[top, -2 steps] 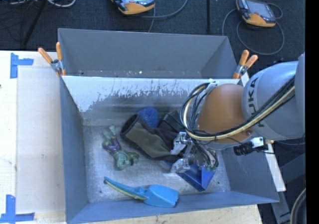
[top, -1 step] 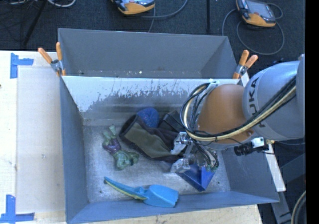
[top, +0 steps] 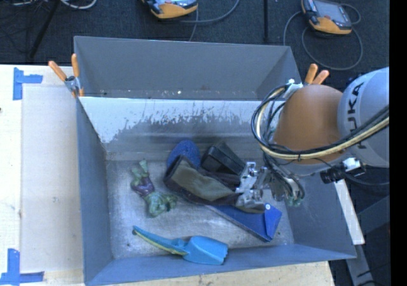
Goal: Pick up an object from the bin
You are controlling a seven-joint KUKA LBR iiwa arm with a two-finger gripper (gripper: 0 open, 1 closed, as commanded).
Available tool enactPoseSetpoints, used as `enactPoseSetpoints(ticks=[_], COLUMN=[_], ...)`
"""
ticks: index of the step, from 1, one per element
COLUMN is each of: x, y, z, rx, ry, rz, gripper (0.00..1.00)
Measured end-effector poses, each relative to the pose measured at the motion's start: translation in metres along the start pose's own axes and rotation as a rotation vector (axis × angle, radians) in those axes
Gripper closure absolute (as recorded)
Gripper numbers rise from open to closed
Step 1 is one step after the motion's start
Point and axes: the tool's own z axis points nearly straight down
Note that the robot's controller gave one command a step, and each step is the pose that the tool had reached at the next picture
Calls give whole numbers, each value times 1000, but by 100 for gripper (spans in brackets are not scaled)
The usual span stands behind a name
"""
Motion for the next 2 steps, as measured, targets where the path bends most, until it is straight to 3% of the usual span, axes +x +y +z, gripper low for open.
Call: enactPoseSetpoints(ticks=[1,2], x=[-5,13], y=[-15,-15], z=[-54,-110], rx=[4,0], ry=[-7,5], rz=[-71,-205], gripper=[100,100])
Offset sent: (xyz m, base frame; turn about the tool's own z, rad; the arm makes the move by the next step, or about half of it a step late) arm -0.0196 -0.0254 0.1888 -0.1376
